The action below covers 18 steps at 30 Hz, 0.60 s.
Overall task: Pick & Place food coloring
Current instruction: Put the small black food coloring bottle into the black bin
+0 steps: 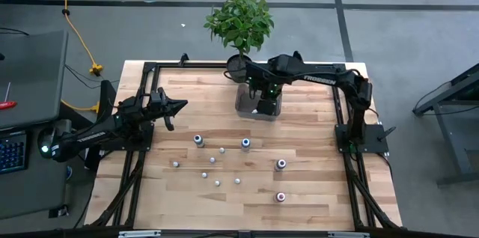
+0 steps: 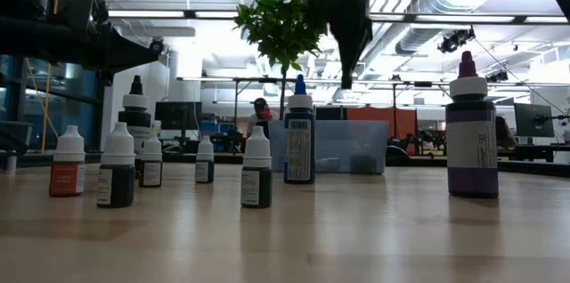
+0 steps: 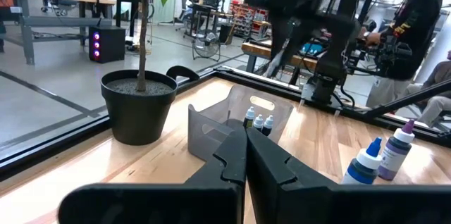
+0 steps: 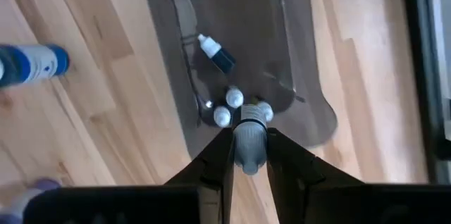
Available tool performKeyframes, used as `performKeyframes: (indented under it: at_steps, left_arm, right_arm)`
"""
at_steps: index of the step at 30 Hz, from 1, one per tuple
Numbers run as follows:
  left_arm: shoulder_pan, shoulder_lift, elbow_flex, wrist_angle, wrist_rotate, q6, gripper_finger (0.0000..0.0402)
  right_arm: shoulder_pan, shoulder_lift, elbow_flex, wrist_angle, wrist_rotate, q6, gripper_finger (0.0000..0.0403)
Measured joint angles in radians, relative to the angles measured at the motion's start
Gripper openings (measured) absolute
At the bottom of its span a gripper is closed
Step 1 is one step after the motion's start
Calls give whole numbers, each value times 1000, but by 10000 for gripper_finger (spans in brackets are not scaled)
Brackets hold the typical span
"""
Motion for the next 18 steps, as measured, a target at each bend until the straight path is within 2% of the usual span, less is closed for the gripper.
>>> performKeyframes:
  at_steps: [11,18]
  left_arm:
    - [0,0,0,0,0,0,0]
    - [0,0,0,0,0,0,0]
  right_arm:
    - [-96,0,-271,299,-89,62,63]
    - [-137,0,-335,381,-81,94,68]
